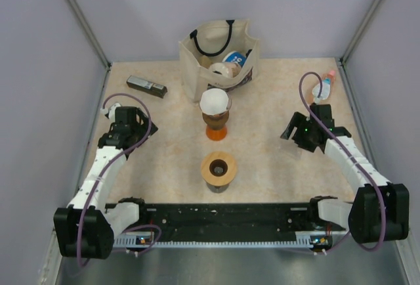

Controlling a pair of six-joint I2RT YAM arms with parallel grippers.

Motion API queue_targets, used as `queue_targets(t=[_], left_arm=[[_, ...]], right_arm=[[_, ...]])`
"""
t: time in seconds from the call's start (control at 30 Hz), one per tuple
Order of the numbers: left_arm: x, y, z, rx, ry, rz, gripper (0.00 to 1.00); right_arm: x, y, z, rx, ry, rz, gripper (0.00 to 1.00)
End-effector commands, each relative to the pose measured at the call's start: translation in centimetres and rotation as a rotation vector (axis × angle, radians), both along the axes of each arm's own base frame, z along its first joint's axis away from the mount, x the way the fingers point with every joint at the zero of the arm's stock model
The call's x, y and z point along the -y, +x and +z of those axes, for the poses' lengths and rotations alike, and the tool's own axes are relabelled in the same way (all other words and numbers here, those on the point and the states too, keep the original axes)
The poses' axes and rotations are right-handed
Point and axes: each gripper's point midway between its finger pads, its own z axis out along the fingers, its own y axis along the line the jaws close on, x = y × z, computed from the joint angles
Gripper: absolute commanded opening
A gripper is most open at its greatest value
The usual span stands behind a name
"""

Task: Place the coffee filter in the dripper

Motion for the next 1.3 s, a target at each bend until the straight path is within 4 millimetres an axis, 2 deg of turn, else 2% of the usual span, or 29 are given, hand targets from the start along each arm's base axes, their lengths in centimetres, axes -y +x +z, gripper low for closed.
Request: queue_targets(t=[0.0,0.07,0.1,0.13,0.2,0.27,0.4,0.53,0.6,0.7,0.8,0.9,0.93,1.0,1.13,1.27], left_arm=[[-0.1,0.4,1.5,0.041,0.000,-0.002,0.99],[-0.1,0.4,1.6,0.045,0.002,-0.002,0.99],[-0.1,0.3,1.6,0.044,0.003,-0.003,0.99],[0.0,0.3,1.7,0.046,0.002,-0.009,0.99],[0.0,0.2,1.8,0.045,0.002,-0.015,0.99],[0.1,0.1,1.8,0.044,0.001,-0.024,0.99],[0.4,0.1,2.1,0.051,-0.008,-0.041,0.99],[0.6,0.1,2.1,0.049,-0.013,-0.051,0.99],[0.6,0.1,2.1,0.053,-0.014,-0.053,0.99],[0.7,0.1,2.3,0.060,-0.016,-0.059,0.99],[1.0,0.1,2.3,0.065,-0.024,-0.078,0.99],[1.2,0.0,2.3,0.066,-0.028,-0.086,0.99],[1.2,-0.1,2.2,0.064,-0.028,-0.088,0.99],[1.3,-0.1,2.3,0.072,-0.033,-0.095,0.99],[1.8,0.2,2.5,0.085,-0.047,-0.120,0.99],[2.0,0.1,2.3,0.080,-0.051,-0.128,0.99]], right_arm=[[-0.3,1.5,-0.3,0.066,0.045,-0.026,0.71],[-0.2,1.6,-0.6,0.076,0.052,-0.046,0.56],[-0.2,1.5,-0.7,0.083,0.054,-0.053,0.46],[-0.2,1.5,-0.6,0.088,0.058,-0.060,0.24],[-0.1,1.6,-0.2,0.106,0.058,-0.054,0.09],[-0.3,1.8,1.0,0.136,0.053,-0.029,0.00],[-0.9,2.5,5.0,0.239,0.047,0.056,0.00],[-2.6,3.0,11.1,0.404,0.061,0.212,0.00],[-4.2,2.7,14.6,0.509,0.029,0.320,0.00],[-7.8,1.4,19.2,0.672,-0.065,0.539,0.00],[-12.9,-1.3,22.6,0.816,-0.110,0.802,0.00],[-17.8,-5.2,22.7,0.869,-0.149,1.138,0.00],[-19.3,-6.8,22.1,0.865,-0.161,1.231,0.00],[-20.9,-8.9,20.6,0.844,-0.295,1.392,0.00],[-22.6,-11.2,16.5,0.722,-0.551,1.616,0.00],[-23.1,-11.3,15.6,0.667,-0.627,1.669,0.00]])
